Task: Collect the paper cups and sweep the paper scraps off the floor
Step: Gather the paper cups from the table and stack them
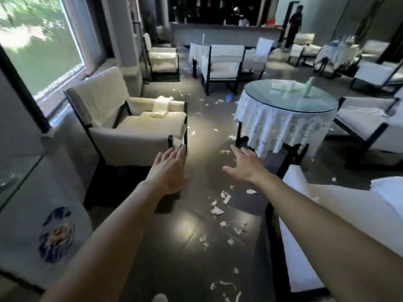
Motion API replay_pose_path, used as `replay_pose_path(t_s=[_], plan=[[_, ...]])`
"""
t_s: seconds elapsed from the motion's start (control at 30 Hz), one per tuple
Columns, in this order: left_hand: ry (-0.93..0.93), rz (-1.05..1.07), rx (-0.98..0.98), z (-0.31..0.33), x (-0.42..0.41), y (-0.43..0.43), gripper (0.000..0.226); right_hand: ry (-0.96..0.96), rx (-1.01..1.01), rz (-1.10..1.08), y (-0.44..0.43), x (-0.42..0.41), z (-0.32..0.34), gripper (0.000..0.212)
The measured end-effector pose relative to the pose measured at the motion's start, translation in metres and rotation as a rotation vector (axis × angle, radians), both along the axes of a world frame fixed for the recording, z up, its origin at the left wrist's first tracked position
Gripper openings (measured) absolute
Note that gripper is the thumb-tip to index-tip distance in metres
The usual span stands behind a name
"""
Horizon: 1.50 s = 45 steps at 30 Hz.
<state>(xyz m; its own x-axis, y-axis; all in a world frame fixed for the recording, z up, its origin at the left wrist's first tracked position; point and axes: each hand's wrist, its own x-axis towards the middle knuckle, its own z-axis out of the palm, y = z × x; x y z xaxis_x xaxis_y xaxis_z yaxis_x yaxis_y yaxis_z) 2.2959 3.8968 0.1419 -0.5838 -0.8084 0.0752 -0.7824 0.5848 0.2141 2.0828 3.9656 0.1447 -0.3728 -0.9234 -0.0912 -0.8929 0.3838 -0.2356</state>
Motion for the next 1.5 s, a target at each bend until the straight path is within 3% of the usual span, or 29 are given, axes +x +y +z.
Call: replay_pose_path(t_s=[0.33, 0.57, 0.93, 1.5], plan=[[-0.099, -0.289, -0.059, 0.005, -0.139, -0.259, 0.083, 0.008, 0.044, -0.440, -0.150, -0.131, -0.002, 0.083], [-0.079, -0.477, -0.029, -0.007, -0.263, -0.393, 0.080, 0.008, 0.010, -0.646, -0.250, -0.225, -0.001, 0.077], [-0.168, -0.635, -0.094, -0.015, -0.508, -0.615, 0.081, -0.107, -0.031, -0.770, -0.466, -0.431, -0.023, 0.079], [-0.246, -0.932, -0.087, -0.028, -0.840, -0.881, 0.084, -0.169, 0.026, -0.999, -0.712, -0.682, -0.040, 0.078]])
